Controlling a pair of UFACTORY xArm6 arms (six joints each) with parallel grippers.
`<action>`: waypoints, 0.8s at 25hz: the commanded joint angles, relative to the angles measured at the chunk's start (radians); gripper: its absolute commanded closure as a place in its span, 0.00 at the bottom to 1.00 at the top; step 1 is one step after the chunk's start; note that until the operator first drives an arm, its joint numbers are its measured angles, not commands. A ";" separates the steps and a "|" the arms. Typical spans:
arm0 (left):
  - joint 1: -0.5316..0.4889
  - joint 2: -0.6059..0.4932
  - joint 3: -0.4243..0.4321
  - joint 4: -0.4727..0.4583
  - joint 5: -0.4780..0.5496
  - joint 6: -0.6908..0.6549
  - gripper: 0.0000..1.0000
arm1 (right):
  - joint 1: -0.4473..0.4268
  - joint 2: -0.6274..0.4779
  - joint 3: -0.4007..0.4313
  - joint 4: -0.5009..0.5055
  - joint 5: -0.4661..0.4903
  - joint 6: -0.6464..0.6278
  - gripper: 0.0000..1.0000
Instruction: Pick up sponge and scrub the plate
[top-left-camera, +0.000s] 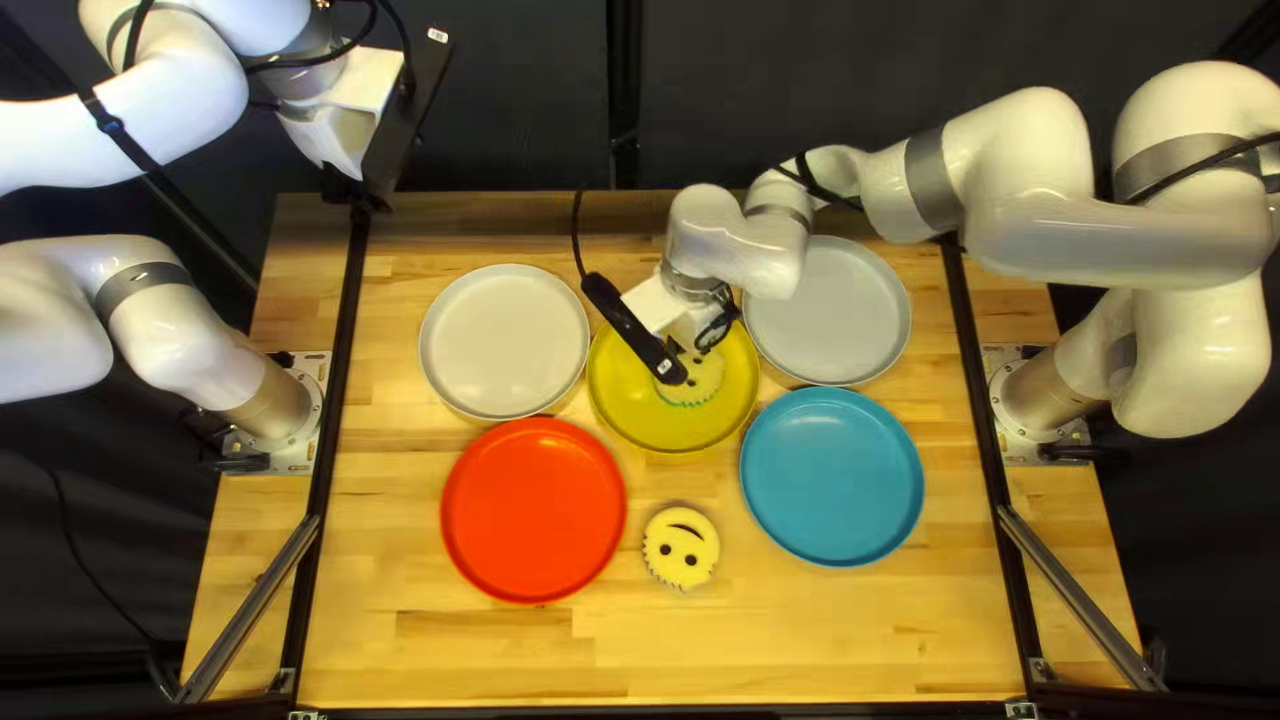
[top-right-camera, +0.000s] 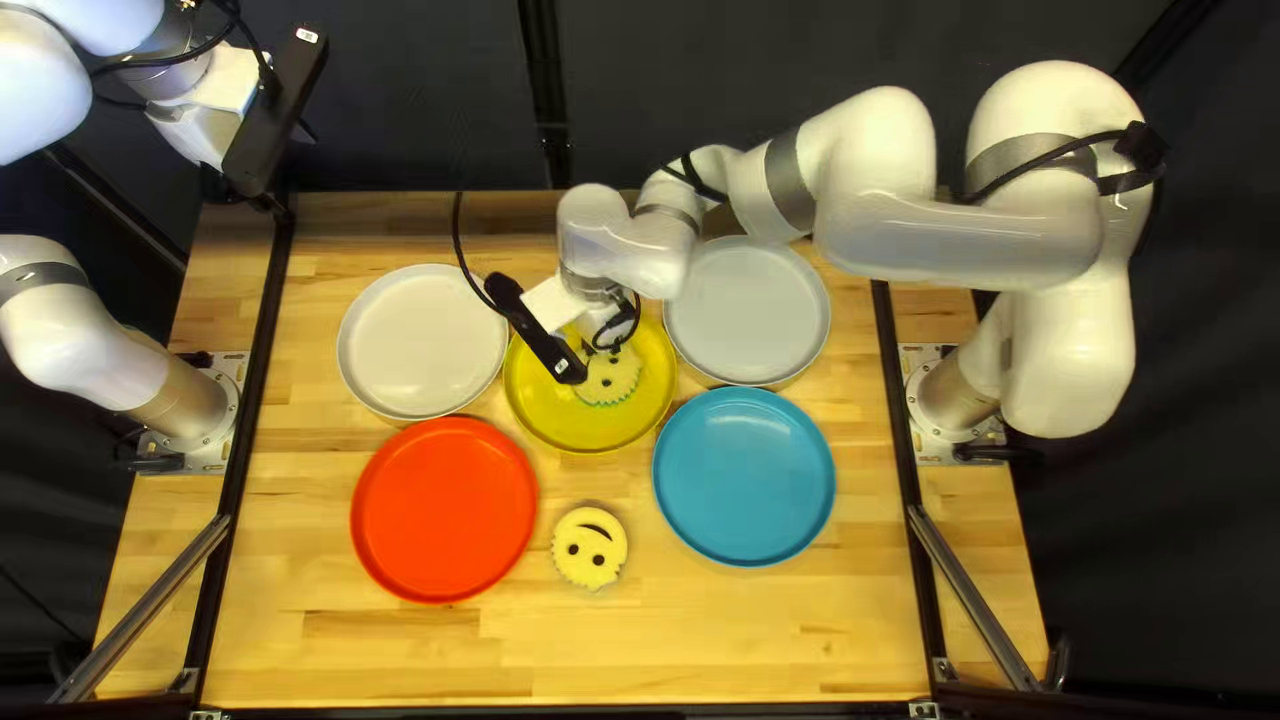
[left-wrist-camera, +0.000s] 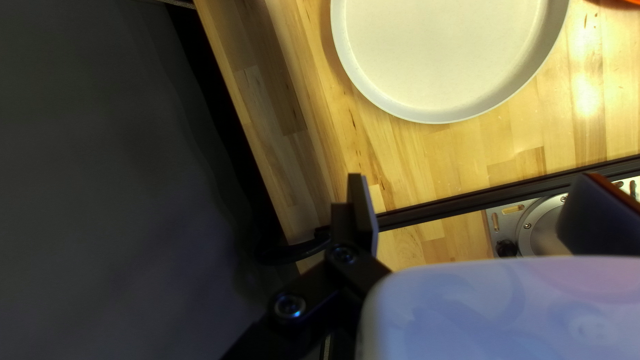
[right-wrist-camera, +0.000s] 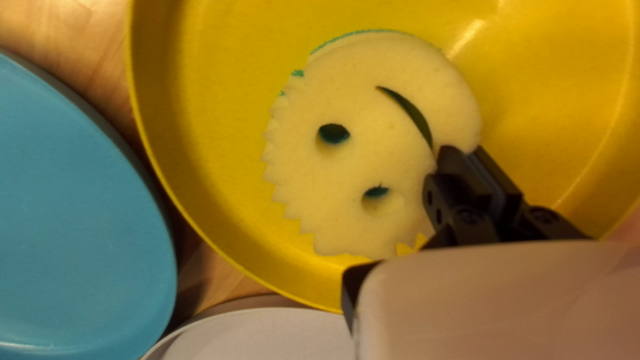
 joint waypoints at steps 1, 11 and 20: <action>0.000 0.000 0.000 0.000 0.000 0.000 0.00 | -0.024 -0.030 0.031 0.015 -0.001 -0.060 1.00; 0.000 0.000 0.000 0.000 0.000 0.000 0.00 | 0.015 0.118 -0.180 -0.020 0.056 -0.010 1.00; 0.000 0.000 0.000 0.000 0.000 0.000 0.00 | 0.089 0.190 -0.274 -0.079 0.066 0.114 1.00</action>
